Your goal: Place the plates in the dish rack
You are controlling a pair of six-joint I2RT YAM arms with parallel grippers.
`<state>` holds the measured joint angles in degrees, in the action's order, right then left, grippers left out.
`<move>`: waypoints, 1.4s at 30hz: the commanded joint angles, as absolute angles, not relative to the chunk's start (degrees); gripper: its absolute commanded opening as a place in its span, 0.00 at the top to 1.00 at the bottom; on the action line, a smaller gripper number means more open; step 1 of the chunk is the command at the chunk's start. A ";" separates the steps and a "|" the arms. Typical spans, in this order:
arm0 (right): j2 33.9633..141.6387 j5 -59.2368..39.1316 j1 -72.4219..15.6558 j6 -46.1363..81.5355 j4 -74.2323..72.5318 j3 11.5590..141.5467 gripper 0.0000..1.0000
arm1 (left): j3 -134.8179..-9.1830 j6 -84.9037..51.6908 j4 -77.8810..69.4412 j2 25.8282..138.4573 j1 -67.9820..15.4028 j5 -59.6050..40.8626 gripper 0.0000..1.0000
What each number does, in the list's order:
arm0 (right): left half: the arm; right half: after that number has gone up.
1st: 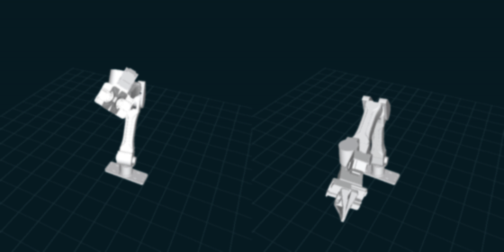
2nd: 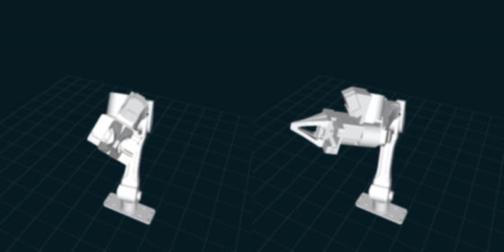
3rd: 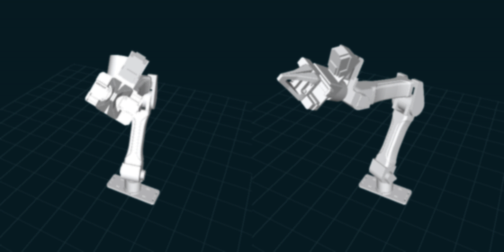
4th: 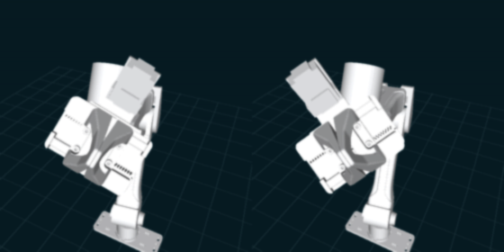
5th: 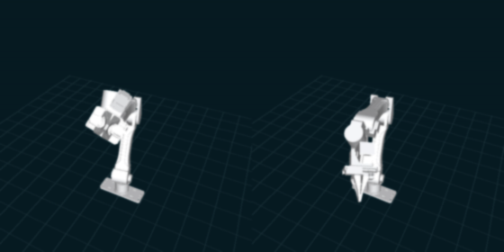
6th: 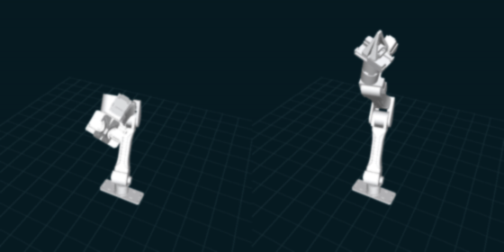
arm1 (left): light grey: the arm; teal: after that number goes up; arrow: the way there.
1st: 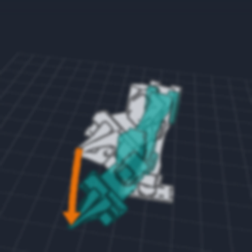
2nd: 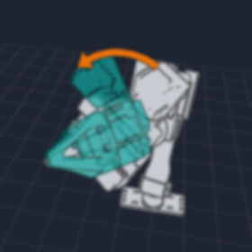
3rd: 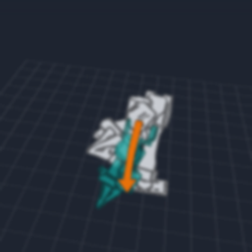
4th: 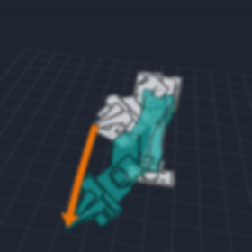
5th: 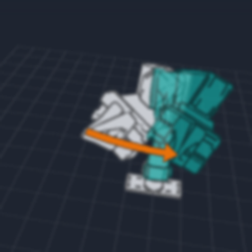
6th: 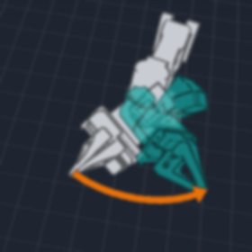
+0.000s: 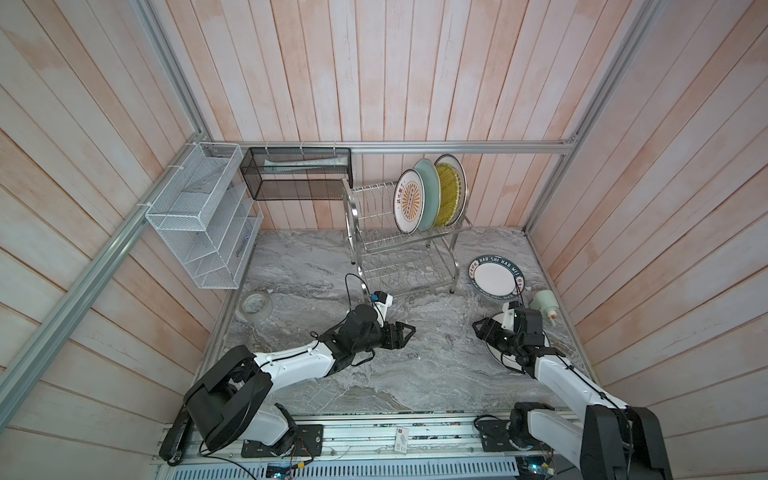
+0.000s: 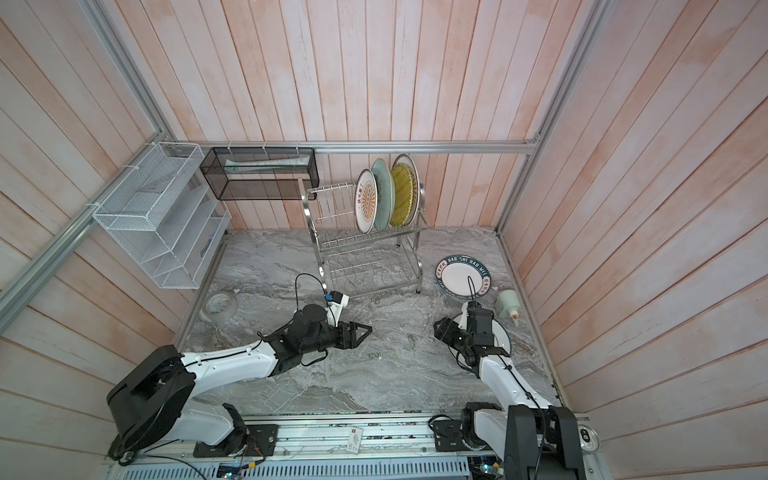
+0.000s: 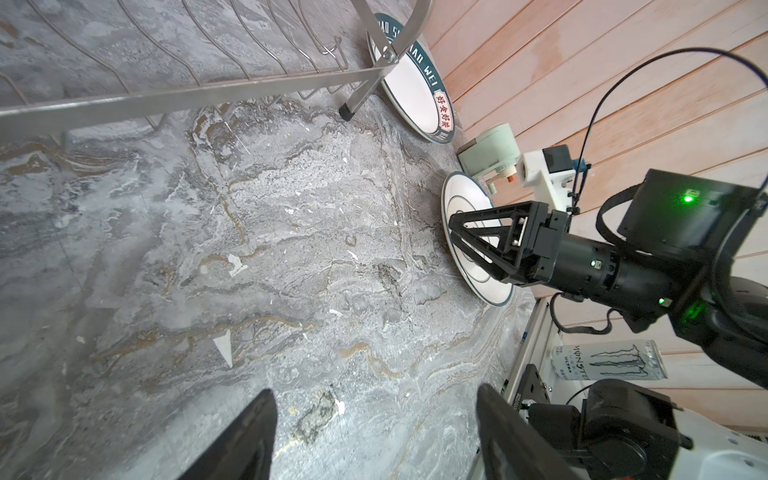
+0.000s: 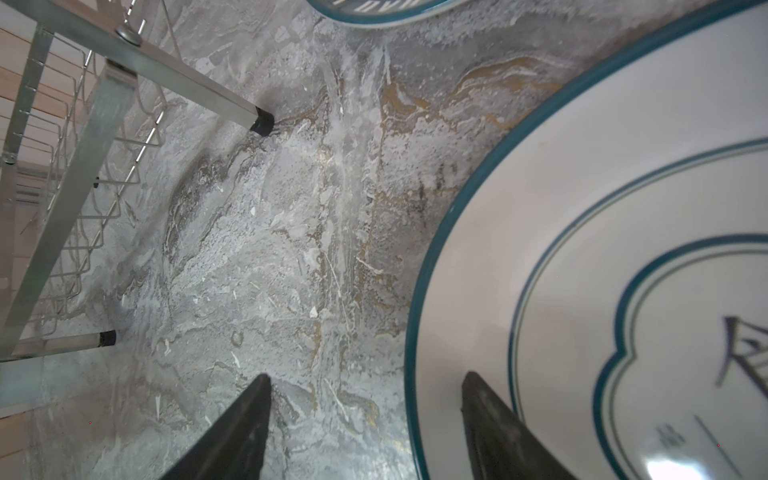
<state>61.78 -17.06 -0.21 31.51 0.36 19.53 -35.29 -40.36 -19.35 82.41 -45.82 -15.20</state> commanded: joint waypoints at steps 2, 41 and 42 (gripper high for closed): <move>61.50 -18.31 -2.75 32.38 0.57 19.14 0.27 | -36.93 -40.78 -21.09 83.48 -46.10 -16.45 0.24; 82.61 -13.75 -36.61 44.92 -16.76 30.40 0.28 | -33.46 -45.49 -18.72 81.28 -46.13 -11.31 0.24; 82.36 -13.41 -36.64 44.84 -16.57 30.43 0.28 | -33.42 -45.83 -18.63 81.55 -46.14 -11.08 0.24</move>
